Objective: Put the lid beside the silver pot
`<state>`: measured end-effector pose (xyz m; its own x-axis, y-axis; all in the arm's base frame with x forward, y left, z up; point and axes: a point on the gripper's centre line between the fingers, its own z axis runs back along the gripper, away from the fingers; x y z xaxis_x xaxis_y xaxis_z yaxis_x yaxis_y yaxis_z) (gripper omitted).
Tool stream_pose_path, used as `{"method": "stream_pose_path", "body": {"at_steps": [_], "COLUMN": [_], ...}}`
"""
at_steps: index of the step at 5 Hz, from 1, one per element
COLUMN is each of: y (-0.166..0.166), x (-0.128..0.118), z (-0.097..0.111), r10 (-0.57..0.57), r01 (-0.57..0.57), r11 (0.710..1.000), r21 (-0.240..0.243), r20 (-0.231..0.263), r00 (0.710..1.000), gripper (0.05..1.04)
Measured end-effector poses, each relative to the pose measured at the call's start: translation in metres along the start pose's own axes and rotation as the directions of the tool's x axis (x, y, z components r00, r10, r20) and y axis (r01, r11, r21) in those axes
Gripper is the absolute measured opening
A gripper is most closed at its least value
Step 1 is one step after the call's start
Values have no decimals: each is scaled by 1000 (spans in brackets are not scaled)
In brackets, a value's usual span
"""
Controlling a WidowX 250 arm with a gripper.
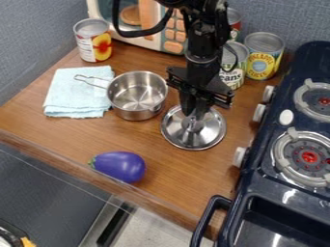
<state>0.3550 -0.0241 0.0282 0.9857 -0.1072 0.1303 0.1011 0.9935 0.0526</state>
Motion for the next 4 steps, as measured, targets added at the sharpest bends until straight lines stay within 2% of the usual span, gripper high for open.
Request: {"method": "stream_pose_path", "body": {"at_steps": [1,2,3,4], "y": [0,1,15,30], "x": [-1,-3,-26,-58], "z": [0,1,49,82], "r10": [2,10,80,183], "r01": [-2,-10,-82,-187], "r11": [1000,1000,997,982], "r21": [0,5,10,18], "r20": [-5,-6,88,135], "r00": [1000,1000,993,974], "gripper": [814,1003,1003,1000]}}
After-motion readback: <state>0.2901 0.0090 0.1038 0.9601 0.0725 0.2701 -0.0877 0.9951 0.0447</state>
